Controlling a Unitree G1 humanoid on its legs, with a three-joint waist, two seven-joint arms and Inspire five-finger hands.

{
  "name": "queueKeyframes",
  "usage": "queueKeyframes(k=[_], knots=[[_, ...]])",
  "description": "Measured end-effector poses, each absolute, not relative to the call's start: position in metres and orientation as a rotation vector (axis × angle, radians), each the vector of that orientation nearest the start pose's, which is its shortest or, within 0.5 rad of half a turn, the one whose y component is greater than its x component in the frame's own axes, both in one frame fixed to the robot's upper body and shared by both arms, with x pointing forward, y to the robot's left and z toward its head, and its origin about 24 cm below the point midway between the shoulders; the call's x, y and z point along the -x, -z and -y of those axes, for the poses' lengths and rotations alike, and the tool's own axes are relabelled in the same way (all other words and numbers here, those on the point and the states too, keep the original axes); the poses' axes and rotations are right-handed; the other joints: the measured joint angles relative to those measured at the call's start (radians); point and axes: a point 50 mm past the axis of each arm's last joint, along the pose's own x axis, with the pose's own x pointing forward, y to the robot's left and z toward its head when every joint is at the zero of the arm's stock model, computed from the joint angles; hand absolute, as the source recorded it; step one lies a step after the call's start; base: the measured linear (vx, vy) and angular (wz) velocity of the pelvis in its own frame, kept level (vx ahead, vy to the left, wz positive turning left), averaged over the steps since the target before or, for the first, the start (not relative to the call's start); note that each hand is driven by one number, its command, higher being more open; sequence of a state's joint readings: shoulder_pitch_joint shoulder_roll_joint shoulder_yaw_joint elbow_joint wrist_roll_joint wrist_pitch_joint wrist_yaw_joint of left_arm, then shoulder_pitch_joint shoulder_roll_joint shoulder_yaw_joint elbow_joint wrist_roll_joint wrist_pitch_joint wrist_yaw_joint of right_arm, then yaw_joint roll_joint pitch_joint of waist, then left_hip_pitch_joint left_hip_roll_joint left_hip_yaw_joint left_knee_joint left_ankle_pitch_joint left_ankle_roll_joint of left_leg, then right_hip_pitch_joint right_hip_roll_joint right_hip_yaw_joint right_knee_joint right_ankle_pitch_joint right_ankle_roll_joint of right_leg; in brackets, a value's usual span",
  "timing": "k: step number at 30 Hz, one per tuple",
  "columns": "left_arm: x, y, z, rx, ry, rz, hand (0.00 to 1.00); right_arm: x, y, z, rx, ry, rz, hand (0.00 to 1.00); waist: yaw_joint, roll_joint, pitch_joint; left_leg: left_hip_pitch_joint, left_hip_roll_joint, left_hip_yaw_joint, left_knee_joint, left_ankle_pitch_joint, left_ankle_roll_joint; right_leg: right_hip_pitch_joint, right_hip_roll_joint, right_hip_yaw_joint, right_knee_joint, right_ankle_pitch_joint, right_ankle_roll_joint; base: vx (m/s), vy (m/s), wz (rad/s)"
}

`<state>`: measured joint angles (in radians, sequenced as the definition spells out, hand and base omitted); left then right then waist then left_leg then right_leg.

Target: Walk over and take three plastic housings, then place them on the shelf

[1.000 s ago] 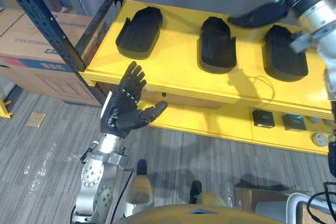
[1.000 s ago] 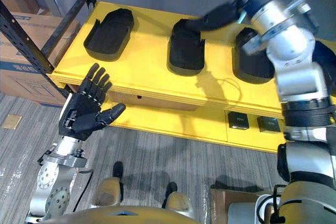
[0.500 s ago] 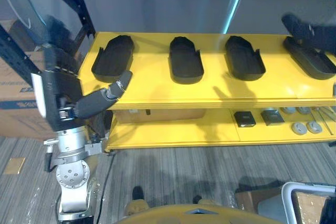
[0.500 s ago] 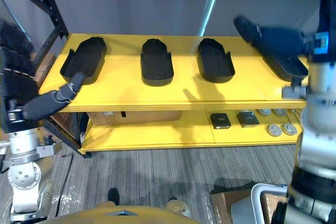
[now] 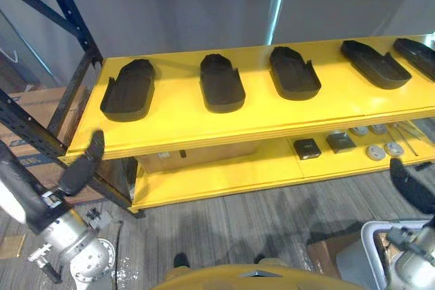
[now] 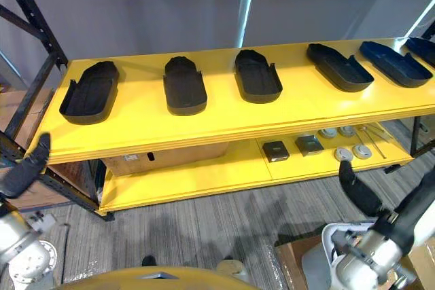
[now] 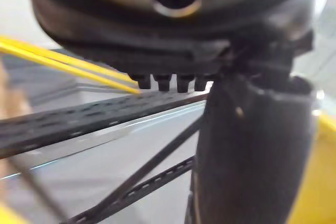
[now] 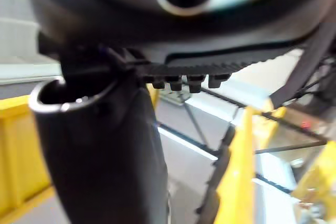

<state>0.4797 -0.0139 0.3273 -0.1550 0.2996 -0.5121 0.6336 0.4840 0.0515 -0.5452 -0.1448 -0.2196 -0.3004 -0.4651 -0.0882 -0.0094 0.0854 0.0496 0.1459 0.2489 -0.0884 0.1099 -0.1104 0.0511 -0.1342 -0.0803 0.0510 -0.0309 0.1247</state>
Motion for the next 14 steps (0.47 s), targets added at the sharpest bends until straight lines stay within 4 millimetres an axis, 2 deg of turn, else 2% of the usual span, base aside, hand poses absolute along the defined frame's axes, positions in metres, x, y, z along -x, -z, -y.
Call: queueKeyframes(k=[1, 3, 4, 6, 10, 12, 14], knots=[[-0.114, -0.038, -0.252, -0.400, -0.898, 0.225, 1.00, -0.085, -0.024, 0.292, 0.430, 1.025, -0.050, 1.00, 0.000, -0.003, -0.001, 0.004, 0.001, 0.006, 0.000, -0.002, -0.002, 0.001, 0.000, 0.002, 0.000, 0.000, 0.000, 0.02, 0.001, -0.23], [-0.104, -0.003, -0.243, -0.333, -0.874, 0.025, 1.00, -0.074, 0.006, 0.273, 0.353, 0.983, -0.196, 1.00, 0.000, -0.012, -0.009, 0.014, 0.005, 0.022, 0.000, -0.009, -0.003, 0.006, 0.000, 0.005, 0.002, -0.001, 0.000, 0.02, -0.004, -0.12], [-0.102, 0.005, -0.241, -0.328, -0.862, -0.023, 1.00, -0.072, 0.013, 0.269, 0.342, 0.969, -0.233, 1.00, 0.000, -0.014, -0.010, 0.014, 0.005, 0.025, 0.000, -0.010, -0.003, 0.007, 0.000, 0.004, 0.003, -0.001, 0.000, 0.03, -0.005, 0.02], [-0.092, 0.034, -0.239, -0.294, -0.825, -0.198, 1.00, -0.065, 0.040, 0.259, 0.286, 0.912, -0.378, 1.00, 0.004, -0.017, -0.012, 0.016, 0.009, 0.035, 0.000, -0.010, -0.002, 0.012, -0.003, -0.001, 0.003, 0.002, 0.006, 0.03, -0.007, 0.05], [-0.062, 0.089, -0.231, -0.159, -0.710, -0.541, 1.00, -0.046, 0.096, 0.241, 0.098, 0.799, -0.674, 1.00, 0.032, -0.015, -0.014, 0.060, 0.005, 0.041, 0.000, -0.023, -0.002, 0.058, -0.011, -0.015, 0.007, -0.012, -0.001, 0.03, 0.005, 0.04], [-0.051, 0.103, -0.226, -0.097, -0.654, -0.634, 1.00, -0.042, 0.109, 0.234, 0.032, 0.762, -0.733, 1.00, 0.035, -0.009, -0.016, 0.067, 0.004, 0.041, 0.000, -0.024, -0.002, 0.059, -0.014, -0.023, 0.018, -0.029, -0.008, 0.00, -0.002, 0.13], [-0.044, 0.115, -0.219, -0.009, -0.583, -0.716, 1.00, -0.047, 0.114, 0.229, -0.019, 0.721, -0.744, 1.00, 0.037, -0.005, -0.023, 0.069, 0.001, 0.041, 0.000, -0.024, -0.002, 0.060, -0.017, -0.027, 0.021, -0.039, -0.003, 0.00, -0.002, 0.10]])
